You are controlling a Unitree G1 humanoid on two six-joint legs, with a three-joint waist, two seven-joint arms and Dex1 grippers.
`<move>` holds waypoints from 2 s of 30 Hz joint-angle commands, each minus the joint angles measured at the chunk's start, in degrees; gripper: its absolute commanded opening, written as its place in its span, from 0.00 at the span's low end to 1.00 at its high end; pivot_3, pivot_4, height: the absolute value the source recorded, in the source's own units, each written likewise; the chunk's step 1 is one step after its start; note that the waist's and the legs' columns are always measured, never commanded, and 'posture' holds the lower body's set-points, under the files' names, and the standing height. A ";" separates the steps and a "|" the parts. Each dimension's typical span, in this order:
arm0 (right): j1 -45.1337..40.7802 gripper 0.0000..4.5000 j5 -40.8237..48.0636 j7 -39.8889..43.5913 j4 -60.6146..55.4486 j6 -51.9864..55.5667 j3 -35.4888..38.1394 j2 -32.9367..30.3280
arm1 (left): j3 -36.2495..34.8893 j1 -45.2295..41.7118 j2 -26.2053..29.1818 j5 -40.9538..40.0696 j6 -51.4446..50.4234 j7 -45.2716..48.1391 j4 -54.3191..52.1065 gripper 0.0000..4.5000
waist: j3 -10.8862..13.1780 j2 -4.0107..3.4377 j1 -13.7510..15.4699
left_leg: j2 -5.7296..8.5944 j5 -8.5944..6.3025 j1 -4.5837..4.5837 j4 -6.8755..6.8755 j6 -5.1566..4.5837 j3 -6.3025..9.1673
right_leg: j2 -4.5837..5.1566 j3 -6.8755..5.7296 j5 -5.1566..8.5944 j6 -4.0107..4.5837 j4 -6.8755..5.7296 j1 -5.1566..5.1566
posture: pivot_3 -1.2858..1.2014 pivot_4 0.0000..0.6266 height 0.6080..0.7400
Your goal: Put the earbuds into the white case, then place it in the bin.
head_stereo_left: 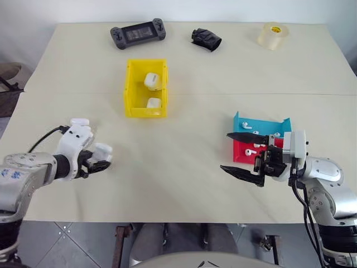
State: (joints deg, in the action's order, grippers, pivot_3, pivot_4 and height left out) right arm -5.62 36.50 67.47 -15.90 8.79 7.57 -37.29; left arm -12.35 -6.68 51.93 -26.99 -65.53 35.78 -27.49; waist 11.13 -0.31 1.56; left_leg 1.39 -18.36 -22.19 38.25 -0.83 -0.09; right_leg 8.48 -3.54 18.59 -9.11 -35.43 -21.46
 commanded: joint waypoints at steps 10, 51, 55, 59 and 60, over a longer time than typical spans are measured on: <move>7.64 1.00 2.02 0.35 -2.31 1.24 13.77 -7.72 | 7.35 1.64 -17.78 -2.80 48.07 23.32 -0.86 0.61 | -0.01 0.09 -0.13 | -0.07 0.02 0.01 0.02 -0.05 -0.16 | -0.06 -0.11 0.00 0.00 0.10 0.06 | 0.52 0.24 1.00; -1.42 1.00 -4.94 -6.31 -1.86 31.41 2.32 -35.79 | 24.63 -11.14 -36.16 0.99 72.16 30.30 16.26 0.61 | -0.20 -0.27 -0.10 | 0.02 -0.13 -0.12 0.82 -0.48 0.43 | 0.02 -0.70 -0.14 -0.21 0.97 0.89 | 0.52 0.24 1.00; -11.55 1.00 -9.61 -5.80 -0.30 31.75 -7.93 -33.03 | 24.91 -10.60 -35.60 0.72 71.67 30.04 15.17 0.61 | -0.20 -0.27 -0.22 | 0.00 -0.13 -0.13 0.80 -0.47 0.43 | 0.01 -0.74 -0.14 -0.21 0.93 0.89 | 0.52 0.24 1.00; -17.47 1.00 -13.24 -4.26 1.67 32.65 -14.63 -30.50 | 25.30 -10.99 -35.36 0.59 70.60 30.09 15.21 0.61 | -0.20 -0.29 -0.05 | 0.00 -0.13 -0.14 0.81 -0.47 0.44 | 0.01 -0.75 -0.14 -0.21 0.88 0.88 | 0.52 0.24 1.00; -18.59 1.00 -14.04 -4.06 2.36 32.77 -15.87 -29.71 | 25.32 -11.09 -35.58 0.60 70.79 30.07 15.26 0.61 | -0.19 -0.28 -0.07 | 0.02 -0.13 -0.16 0.81 -0.47 0.48 | 0.02 -0.77 -0.15 -0.21 0.85 0.87 | 0.52 0.24 1.00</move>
State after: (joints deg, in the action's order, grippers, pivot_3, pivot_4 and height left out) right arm -23.08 23.87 62.79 -14.00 41.46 -7.62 -67.14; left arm 12.61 -17.36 16.61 -25.73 4.85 66.25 -10.40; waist 10.94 -0.60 1.49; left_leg 1.42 -18.48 -22.36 39.07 -1.30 0.39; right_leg 8.50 -4.31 18.44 -9.33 -34.57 -20.58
